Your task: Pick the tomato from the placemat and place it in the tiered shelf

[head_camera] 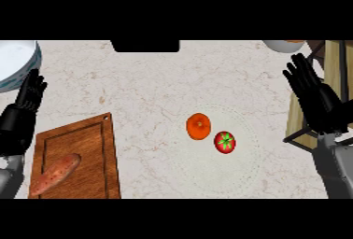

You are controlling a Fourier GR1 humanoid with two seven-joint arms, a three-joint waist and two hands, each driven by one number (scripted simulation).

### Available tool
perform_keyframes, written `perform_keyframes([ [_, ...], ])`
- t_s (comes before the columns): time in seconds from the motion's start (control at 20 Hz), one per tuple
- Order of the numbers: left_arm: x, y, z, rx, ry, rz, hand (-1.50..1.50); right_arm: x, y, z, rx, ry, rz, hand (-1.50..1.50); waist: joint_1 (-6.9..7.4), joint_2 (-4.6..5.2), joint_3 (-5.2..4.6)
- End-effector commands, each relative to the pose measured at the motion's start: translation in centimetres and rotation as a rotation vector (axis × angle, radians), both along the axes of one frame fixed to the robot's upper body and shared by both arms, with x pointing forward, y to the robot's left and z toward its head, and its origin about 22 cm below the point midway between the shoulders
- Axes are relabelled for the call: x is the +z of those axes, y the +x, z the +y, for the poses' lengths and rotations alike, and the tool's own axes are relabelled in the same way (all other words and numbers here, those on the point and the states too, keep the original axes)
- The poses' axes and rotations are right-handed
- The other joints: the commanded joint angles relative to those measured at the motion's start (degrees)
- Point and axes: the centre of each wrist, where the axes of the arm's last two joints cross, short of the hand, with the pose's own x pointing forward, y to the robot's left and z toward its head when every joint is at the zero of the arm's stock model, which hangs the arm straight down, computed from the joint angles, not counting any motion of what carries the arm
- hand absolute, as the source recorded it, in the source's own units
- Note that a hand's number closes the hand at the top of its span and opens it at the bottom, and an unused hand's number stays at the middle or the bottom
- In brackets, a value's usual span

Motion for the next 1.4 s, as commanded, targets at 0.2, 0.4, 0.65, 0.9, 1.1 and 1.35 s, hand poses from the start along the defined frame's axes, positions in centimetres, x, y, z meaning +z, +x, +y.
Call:
perform_keyframes([
  [0.2,-3.1,0.2,-7.2,-0.141,-0.037,0.113,0.00,1.0,0.2,0.3,-0.058,-0.080,0.010,-1.50,-0.03,1.94,0.75],
  [0.4,-2.7,-0.2,-6.4,-0.148,-0.077,0.130,0.00,-1.2,-1.7,-5.0,-0.282,-0.345,0.101,1.50,-2.95,3.59,-0.94],
  [0.65,-3.9,-0.7,-9.6,-0.190,-0.095,0.181,0.00,-7.4,-3.6,-0.9,-0.660,-0.265,0.006,-1.50,-0.80,2.28,0.87],
  [0.9,-3.2,-0.1,-10.6,-0.194,-0.112,0.182,0.00,-9.4,-6.4,-0.5,-0.669,-0.094,-0.149,-1.50,-0.70,1.82,0.94],
  [1.1,-3.6,-0.2,-9.6,-0.183,-0.092,0.201,0.00,-7.9,-7.0,-1.8,-0.361,-0.144,-0.061,-1.50,-0.49,1.73,0.75],
  [1.35,-3.9,-0.7,-10.2,-0.225,-0.097,0.208,0.00,-4.1,-5.4,-0.9,-0.266,-0.345,0.006,-1.50,0.31,1.75,0.69],
])
